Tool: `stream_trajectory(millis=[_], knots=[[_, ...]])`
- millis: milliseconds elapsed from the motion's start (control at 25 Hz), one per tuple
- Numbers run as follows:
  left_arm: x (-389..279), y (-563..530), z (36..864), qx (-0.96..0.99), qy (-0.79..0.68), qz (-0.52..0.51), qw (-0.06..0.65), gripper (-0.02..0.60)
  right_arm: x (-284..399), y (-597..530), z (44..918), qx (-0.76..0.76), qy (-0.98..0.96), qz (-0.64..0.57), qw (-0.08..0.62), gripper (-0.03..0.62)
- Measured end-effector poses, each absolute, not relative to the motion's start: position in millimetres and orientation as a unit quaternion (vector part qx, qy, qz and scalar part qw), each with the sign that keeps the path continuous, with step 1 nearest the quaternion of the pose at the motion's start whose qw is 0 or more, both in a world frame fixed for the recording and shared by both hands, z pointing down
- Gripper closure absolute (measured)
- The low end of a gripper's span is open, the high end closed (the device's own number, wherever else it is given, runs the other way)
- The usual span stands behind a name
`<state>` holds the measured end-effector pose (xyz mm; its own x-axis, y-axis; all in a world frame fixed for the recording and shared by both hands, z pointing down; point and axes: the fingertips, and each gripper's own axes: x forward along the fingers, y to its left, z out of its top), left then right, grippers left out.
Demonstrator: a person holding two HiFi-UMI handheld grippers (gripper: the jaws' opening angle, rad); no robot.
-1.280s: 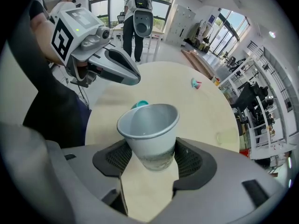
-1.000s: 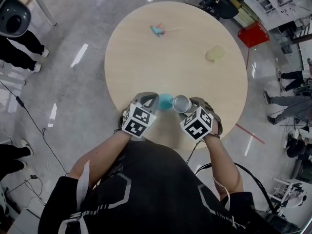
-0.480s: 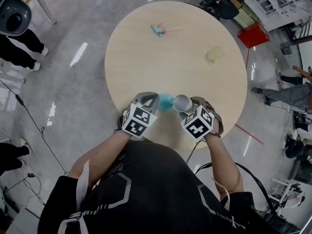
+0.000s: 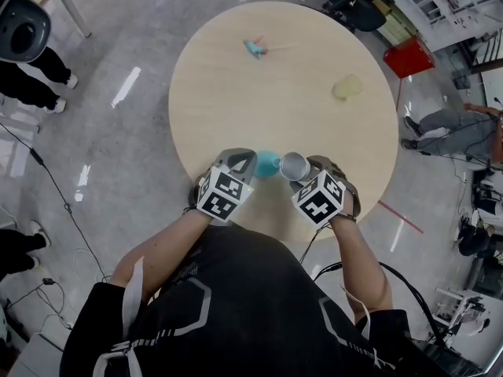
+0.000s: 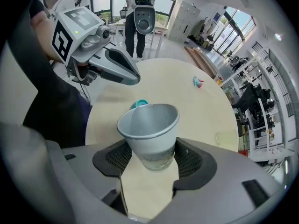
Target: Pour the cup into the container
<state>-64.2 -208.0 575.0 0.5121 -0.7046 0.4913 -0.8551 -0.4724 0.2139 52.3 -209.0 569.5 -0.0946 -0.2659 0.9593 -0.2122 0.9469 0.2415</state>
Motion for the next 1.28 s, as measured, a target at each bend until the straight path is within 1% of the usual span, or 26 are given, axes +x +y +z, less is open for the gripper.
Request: stream_trajectory(millis=[1000,1280], knots=[[-67.2,-212.0,579.2,0.843,-0.459,0.174,0.22,0.58,50.7,-211.1,574.3,0.155,-0.731,-0.029,0.664,0.307],[-66.9,-214.1,578.7,0.843,-0.459,0.178,0.218,0.58,49.8,-212.4,576.3,0.169,-0.747,-0.01,0.642,0.307]])
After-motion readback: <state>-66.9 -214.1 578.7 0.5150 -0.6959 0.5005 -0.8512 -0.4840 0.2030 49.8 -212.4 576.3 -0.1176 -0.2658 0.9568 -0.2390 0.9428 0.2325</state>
